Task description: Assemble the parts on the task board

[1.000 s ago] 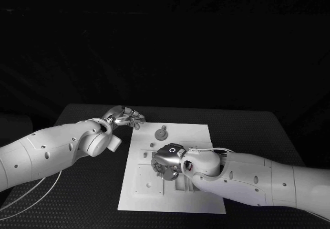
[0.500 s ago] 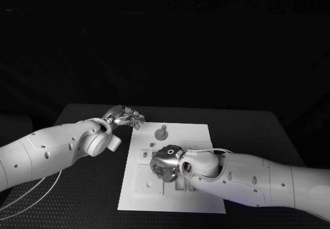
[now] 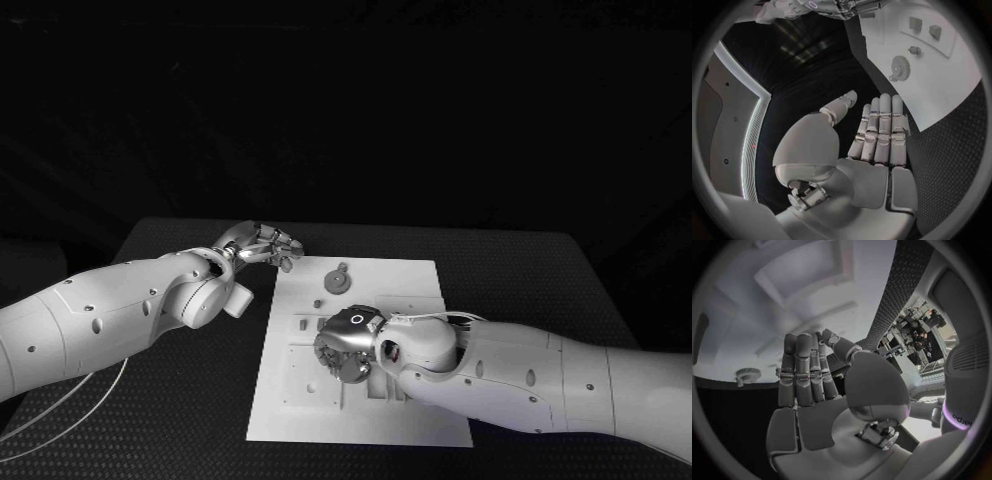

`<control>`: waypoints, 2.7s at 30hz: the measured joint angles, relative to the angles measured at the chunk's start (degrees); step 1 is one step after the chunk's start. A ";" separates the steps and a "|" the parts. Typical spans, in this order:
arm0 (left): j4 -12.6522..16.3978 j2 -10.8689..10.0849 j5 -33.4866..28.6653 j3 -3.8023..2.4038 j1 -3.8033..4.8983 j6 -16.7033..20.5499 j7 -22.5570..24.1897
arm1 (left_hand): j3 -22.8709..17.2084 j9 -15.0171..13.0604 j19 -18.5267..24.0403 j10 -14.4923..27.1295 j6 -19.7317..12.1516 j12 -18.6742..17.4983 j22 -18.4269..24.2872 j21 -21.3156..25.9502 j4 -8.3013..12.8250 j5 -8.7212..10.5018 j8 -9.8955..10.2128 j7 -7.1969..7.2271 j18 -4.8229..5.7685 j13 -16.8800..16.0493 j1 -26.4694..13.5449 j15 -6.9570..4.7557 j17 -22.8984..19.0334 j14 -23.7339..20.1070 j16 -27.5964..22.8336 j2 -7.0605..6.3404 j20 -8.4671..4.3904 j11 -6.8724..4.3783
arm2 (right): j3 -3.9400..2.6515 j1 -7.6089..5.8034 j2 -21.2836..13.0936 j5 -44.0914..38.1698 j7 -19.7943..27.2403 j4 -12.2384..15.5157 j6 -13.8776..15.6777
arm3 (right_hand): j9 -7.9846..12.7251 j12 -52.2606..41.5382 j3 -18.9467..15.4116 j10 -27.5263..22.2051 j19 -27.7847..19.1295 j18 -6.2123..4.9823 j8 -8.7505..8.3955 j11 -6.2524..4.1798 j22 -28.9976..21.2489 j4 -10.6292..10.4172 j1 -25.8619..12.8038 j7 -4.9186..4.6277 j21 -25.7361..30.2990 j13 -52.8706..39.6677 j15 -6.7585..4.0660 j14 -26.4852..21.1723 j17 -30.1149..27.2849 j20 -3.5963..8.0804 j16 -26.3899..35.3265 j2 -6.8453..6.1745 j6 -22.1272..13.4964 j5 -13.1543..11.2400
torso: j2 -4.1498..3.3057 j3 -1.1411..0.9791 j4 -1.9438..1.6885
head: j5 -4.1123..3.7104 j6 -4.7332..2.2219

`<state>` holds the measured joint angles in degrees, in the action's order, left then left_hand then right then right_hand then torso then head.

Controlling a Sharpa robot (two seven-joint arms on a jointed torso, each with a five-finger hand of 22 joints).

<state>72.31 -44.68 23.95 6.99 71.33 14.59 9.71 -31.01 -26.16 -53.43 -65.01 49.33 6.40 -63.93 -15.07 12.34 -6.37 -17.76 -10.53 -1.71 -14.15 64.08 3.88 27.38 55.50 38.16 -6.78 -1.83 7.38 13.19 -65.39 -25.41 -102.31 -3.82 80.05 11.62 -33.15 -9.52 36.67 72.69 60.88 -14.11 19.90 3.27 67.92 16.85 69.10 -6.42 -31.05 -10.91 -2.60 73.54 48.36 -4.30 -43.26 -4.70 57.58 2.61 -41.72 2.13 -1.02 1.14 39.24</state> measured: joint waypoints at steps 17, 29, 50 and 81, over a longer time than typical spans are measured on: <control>-0.02 -0.08 -0.04 0.00 0.00 0.00 -0.01 | 0.15 0.00 0.00 0.00 0.00 -0.01 0.01 0.00 -0.15 0.00 0.00 0.00 0.00 -0.01 0.00 0.00 0.15 0.00 -0.23 0.00 0.00 0.00 | 0.19 0.14 -0.89 2.68 0.46 -0.38 2.32 | 1.90 3.61 -1.48 -5.47 -0.62 -0.03 -4.33 2.57 0.72 -0.42 -4.07 -3.59 0.25 1.47 1.74 -0.91 -0.46 -0.61 -0.01 -5.87 -7.48 0.01 | 0.02 -0.04 0.04 | 0.07 -0.15; -0.03 -0.23 -0.06 0.00 0.00 0.00 -0.01 | 0.15 0.00 0.00 0.00 0.00 -0.01 0.00 0.00 -0.15 0.00 0.00 0.00 0.00 0.04 0.00 0.00 0.21 0.00 -0.23 0.00 0.00 0.00 | 0.20 -0.27 -3.12 3.28 0.28 1.39 4.84 | 1.99 4.00 -1.16 -6.06 -0.63 -0.48 -4.62 2.99 1.40 -0.74 -4.10 -3.81 0.27 1.54 2.20 -0.97 -0.46 -0.61 -0.47 -6.35 -7.81 0.01 | 0.01 -0.04 0.03 | 0.04 -0.33; -0.44 -0.36 -0.12 0.01 0.00 0.02 0.23 | 0.15 0.00 0.00 0.00 0.00 -0.01 -0.03 0.23 -0.15 0.00 0.00 0.00 0.01 0.03 0.00 0.00 0.33 0.00 -0.23 0.00 0.00 0.00 | -4.04 -6.04 -14.82 11.31 1.97 6.31 4.22 | 1.99 4.00 -2.74 -5.65 0.56 -0.32 -4.32 2.58 4.01 -0.89 -6.21 -3.49 -1.78 1.19 1.99 0.26 1.06 0.15 -4.17 -7.80 -8.11 0.01 | 0.10 -0.04 0.15 | 0.14 -0.88; -0.36 -0.44 -0.20 0.01 0.00 0.02 0.40 | 0.15 0.00 0.00 0.00 0.00 0.21 -0.06 0.23 -0.15 0.00 0.00 0.00 0.01 0.03 0.00 0.00 0.52 0.00 -0.44 0.00 0.00 0.00 | -2.38 -5.10 -13.44 7.13 -0.17 0.47 -4.47 | 1.43 4.02 -3.47 -6.38 -0.31 -0.45 -2.92 2.97 5.20 -0.94 -5.51 -2.35 -1.78 1.19 2.83 -1.01 1.25 -0.08 -5.97 -6.34 -7.45 0.01 | -0.05 -0.04 -0.08 | 0.08 -0.50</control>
<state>71.94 -45.11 23.75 7.00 71.33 14.61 10.11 -30.86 -26.16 -53.43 -65.01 49.33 6.60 -64.00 -14.85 12.19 -6.37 -17.76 -10.53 -1.70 -14.13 64.08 3.88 27.90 55.49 37.71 -6.78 -1.83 7.38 10.81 -70.50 -38.85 -95.18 -3.99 80.52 7.15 -31.72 -5.50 33.19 66.30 60.57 -14.57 16.98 6.23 73.12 15.92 63.58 -8.77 -32.82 -9.72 0.23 72.54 49.62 -4.39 -49.23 -11.05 50.13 2.62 -41.77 2.09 -1.10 1.21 38.74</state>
